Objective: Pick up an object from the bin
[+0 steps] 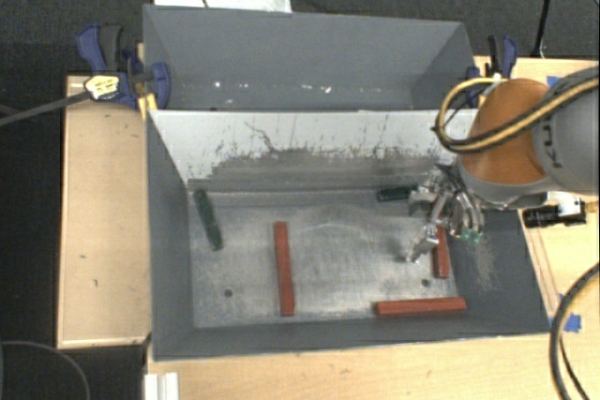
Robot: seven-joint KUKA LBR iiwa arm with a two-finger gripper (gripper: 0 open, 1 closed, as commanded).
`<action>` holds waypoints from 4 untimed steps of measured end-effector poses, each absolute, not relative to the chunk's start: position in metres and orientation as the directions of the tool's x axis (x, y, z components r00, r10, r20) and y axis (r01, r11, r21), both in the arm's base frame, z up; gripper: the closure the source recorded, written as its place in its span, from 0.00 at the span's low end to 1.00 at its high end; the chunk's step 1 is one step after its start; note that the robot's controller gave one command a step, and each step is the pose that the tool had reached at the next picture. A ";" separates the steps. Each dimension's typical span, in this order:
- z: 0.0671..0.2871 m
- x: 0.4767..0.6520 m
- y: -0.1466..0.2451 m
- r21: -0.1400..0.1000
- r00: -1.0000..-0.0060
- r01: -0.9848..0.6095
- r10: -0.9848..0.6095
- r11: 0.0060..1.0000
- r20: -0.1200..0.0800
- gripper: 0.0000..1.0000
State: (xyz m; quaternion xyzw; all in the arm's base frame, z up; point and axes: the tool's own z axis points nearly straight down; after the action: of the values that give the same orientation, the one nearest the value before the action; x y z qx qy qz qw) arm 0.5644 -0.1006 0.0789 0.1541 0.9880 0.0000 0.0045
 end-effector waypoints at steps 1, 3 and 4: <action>0.076 0.562 -0.100 0.000 -0.953 0.303 0.303 0.953 -0.003 0.00; 0.080 0.594 -0.144 0.010 -0.933 0.359 0.359 0.933 -0.016 1.00; 0.080 0.594 -0.144 0.010 -0.934 0.358 0.358 0.934 -0.016 1.00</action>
Offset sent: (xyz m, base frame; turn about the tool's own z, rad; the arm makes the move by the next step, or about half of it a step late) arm 0.0276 -0.0141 0.0164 -0.0258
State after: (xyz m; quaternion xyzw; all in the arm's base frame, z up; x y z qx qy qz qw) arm 0.5941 -0.1439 0.0801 0.1819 0.9833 0.0036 0.0088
